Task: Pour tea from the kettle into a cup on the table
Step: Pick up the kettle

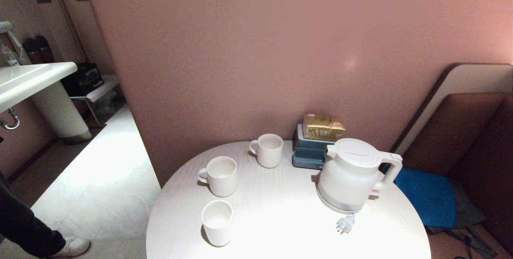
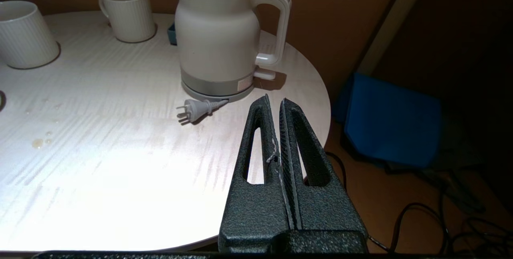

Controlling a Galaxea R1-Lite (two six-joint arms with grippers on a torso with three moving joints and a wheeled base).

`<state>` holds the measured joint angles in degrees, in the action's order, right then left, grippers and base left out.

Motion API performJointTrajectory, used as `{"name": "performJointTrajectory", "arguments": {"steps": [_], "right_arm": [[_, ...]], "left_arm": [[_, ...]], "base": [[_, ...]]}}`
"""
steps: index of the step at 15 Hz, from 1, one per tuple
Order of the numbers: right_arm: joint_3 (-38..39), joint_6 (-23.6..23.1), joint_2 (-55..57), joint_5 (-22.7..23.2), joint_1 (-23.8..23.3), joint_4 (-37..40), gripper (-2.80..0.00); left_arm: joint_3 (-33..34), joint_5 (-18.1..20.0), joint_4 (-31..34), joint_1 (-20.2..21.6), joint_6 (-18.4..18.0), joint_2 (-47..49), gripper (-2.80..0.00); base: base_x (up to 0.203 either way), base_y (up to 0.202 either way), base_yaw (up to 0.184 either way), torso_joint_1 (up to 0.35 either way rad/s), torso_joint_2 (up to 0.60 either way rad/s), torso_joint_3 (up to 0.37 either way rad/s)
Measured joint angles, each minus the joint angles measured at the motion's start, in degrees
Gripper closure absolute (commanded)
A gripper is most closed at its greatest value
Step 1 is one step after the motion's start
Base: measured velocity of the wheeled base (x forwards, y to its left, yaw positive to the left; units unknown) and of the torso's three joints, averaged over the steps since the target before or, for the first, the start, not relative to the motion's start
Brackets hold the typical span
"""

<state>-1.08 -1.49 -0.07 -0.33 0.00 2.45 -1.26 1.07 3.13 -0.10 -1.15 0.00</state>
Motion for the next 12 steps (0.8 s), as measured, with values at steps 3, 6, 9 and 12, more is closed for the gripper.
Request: {"name": "performJointTrajectory", "arguments": {"steps": [3, 6, 9, 12], "right_arm": [[-3.38, -0.08, 0.09, 0.09, 0.00, 2.88, 0.00], [-11.51, 0.50, 3.23, 0.75, 0.00, 9.13, 0.00], [-17.08, 2.06, 12.31, 0.99, 0.00, 8.85, 0.00], [-20.74, 2.97, 24.29, 0.99, 0.00, 7.30, 0.00]], "left_arm": [[0.00, 0.07, 0.00, 0.00, 0.00, 0.00, 0.00], [0.00, 0.02, 0.00, 0.00, 0.00, 0.00, 0.00], [0.00, 0.06, 0.00, -0.01, 0.02, 0.00, 0.00], [0.00, 0.02, 0.02, 0.00, 0.00, 0.00, 0.00]], "base": [[0.000, 0.000, 0.000, 0.000, 0.00, 0.000], [0.000, 0.000, 0.000, 0.000, 0.00, 0.000], [0.000, 0.000, 0.000, 0.000, 0.00, 0.000], [0.000, 0.000, 0.000, 0.000, 0.00, 0.000]]}}
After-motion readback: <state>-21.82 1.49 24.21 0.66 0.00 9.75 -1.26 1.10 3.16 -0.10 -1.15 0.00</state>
